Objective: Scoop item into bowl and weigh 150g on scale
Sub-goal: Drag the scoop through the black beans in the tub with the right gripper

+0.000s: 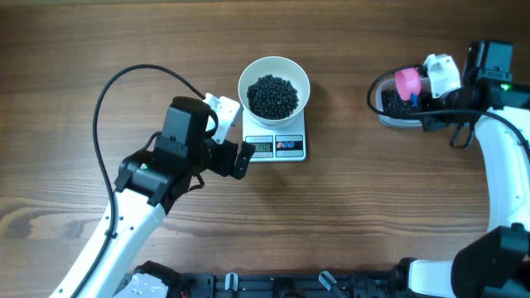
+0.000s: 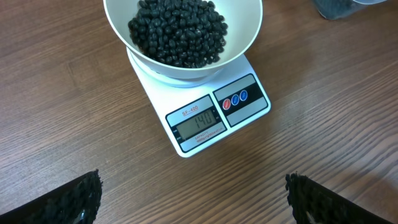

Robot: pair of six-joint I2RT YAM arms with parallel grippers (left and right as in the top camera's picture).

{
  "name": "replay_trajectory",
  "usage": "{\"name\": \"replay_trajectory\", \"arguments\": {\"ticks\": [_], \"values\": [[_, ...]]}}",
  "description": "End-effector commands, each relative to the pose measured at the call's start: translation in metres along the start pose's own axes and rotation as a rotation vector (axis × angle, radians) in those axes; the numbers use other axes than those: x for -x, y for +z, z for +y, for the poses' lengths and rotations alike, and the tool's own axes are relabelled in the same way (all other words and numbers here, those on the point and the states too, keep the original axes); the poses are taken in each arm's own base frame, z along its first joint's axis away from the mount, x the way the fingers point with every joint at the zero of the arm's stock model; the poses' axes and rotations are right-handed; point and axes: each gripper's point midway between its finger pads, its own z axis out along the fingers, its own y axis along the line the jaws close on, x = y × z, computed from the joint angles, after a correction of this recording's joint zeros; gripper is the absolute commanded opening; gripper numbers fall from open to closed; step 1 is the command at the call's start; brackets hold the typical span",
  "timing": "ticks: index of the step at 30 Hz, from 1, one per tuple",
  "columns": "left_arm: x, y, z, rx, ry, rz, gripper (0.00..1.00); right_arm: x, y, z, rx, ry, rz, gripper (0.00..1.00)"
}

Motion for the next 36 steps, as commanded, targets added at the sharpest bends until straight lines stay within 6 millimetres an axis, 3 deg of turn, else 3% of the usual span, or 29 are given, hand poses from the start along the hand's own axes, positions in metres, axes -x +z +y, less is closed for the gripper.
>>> {"name": "replay_trajectory", "arguments": {"ticks": [1, 4, 13, 24, 28, 32, 36], "values": [[-0.003, 0.002, -0.004, -0.019, 0.004, 0.010, 1.00, -0.008, 0.001, -0.005, -0.021, -0.061, 0.043, 0.04], [-0.003, 0.002, -0.004, -0.019, 0.004, 0.010, 1.00, -0.018, 0.001, -0.009, -0.051, -0.059, 0.089, 0.04], [-0.003, 0.002, -0.004, -0.019, 0.004, 0.010, 1.00, -0.018, 0.003, -0.010, -0.054, -0.029, 0.092, 0.04], [-0.003, 0.002, -0.004, -0.019, 0.004, 0.010, 1.00, -0.030, 0.036, -0.012, -0.022, -0.018, 0.188, 0.04], [-0.003, 0.002, -0.004, -0.019, 0.004, 0.010, 1.00, -0.031, 0.040, -0.012, -0.019, 0.007, 0.196, 0.04], [-0.003, 0.002, -0.004, -0.019, 0.004, 0.010, 1.00, -0.027, 0.041, -0.003, 0.030, 0.012, 0.174, 0.04], [-0.003, 0.002, -0.004, -0.019, 0.004, 0.010, 1.00, -0.026, 0.039, 0.019, 0.149, 0.026, 0.155, 0.04]]}}
